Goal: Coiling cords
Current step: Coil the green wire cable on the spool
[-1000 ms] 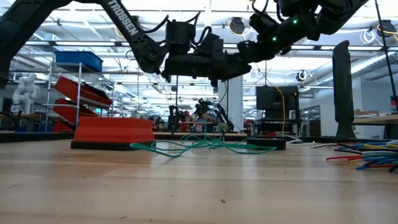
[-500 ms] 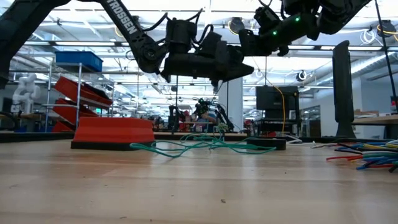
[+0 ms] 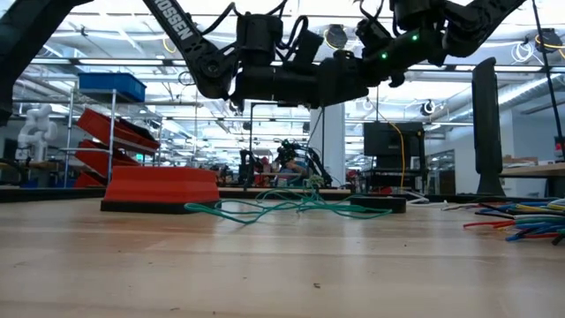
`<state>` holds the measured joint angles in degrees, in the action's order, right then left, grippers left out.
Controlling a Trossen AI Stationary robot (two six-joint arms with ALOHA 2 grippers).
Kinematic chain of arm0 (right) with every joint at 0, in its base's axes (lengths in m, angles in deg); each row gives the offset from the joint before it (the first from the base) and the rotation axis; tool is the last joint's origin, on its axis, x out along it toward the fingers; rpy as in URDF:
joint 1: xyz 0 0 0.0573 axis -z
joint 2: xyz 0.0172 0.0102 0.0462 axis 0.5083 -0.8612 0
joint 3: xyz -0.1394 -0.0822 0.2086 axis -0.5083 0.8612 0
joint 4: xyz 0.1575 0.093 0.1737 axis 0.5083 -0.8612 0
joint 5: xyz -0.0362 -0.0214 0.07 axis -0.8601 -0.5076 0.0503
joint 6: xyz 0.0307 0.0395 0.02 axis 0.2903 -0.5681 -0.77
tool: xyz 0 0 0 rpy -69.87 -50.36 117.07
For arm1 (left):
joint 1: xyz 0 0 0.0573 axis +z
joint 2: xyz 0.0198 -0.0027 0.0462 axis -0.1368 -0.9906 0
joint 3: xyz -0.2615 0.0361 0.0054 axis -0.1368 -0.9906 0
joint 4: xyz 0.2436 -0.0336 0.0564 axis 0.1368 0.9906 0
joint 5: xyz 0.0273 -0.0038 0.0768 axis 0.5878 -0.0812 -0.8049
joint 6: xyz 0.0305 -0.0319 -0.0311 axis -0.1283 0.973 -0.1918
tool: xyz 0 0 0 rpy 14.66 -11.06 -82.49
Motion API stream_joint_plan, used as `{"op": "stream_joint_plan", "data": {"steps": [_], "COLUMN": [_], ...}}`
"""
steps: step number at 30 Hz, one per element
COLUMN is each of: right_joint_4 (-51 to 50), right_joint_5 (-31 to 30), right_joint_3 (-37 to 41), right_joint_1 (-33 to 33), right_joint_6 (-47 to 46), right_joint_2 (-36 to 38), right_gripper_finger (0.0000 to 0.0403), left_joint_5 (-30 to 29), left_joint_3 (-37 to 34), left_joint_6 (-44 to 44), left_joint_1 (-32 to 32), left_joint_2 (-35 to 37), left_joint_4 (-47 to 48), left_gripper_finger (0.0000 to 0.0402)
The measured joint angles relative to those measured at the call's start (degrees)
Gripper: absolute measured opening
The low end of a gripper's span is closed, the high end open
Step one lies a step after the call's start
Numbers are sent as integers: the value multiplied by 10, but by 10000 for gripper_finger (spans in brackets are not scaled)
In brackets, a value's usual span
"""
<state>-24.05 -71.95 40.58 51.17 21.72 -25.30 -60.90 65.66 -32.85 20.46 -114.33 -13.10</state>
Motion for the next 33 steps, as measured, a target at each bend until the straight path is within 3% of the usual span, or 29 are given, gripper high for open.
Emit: {"op": "stream_joint_plan", "data": {"steps": [9,25,28,33], "right_joint_4": [10,-1,-1,-1], "right_joint_5": [10,10,10,8], "right_joint_3": [0,0,0,0], "right_joint_1": [1,8,8,8], "right_joint_6": [4,32,38,56], "right_joint_2": [-16,-42,-42,-29], "right_gripper_finger": [0,0,0,0], "left_joint_5": [-17,-5,7,22], "left_joint_3": [0,1,1,1], "left_joint_6": [-83,-133,-137,-128], "left_joint_1": [-19,-18,-18,-12], "left_joint_2": [0,0,0,0], "left_joint_4": [36,81,104,139], "left_gripper_finger": [5,5,30,117]}}
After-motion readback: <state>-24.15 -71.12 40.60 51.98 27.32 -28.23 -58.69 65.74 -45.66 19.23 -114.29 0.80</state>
